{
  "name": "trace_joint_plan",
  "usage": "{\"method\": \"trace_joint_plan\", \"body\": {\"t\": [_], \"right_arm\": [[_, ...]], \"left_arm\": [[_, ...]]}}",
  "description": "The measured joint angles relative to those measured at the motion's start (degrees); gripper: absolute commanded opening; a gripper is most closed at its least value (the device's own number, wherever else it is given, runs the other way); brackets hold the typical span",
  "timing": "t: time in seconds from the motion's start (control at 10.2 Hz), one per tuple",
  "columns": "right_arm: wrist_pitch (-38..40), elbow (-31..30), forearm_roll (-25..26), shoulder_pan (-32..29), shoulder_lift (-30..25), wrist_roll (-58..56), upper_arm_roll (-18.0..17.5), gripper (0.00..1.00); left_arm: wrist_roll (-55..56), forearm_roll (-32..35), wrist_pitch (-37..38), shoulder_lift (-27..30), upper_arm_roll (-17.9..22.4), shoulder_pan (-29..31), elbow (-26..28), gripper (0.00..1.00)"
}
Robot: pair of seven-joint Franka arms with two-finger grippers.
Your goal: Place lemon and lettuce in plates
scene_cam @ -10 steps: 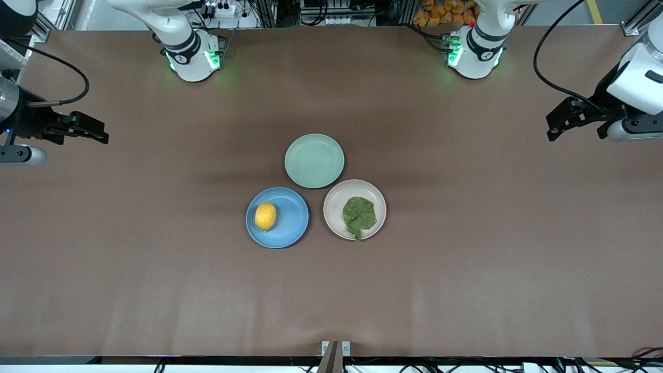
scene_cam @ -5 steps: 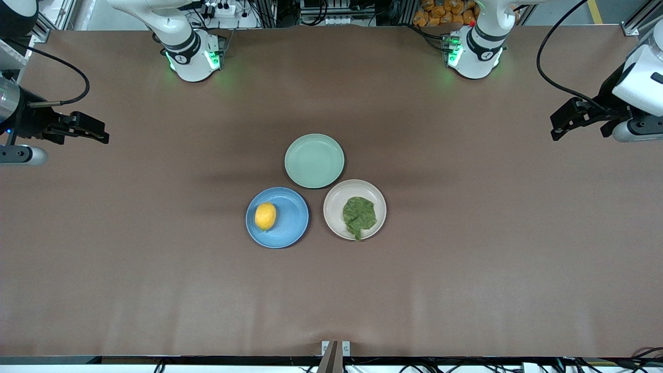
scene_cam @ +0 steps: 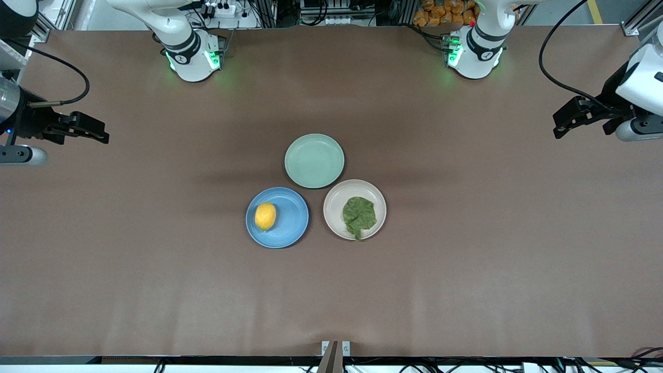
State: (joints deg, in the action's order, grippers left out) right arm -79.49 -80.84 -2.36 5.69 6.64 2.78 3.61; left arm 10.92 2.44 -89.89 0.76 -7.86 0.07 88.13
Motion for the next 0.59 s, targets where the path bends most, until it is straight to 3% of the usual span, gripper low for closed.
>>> {"method": "trace_joint_plan", "body": {"t": [0.59], "right_arm": [[0.5, 0.0, 0.0, 0.0, 0.0, 0.0, 0.0, 1.0]], "left_arm": [[0.0, 0.0, 0.0, 0.0, -0.1, 0.0, 0.4, 1.0]]}}
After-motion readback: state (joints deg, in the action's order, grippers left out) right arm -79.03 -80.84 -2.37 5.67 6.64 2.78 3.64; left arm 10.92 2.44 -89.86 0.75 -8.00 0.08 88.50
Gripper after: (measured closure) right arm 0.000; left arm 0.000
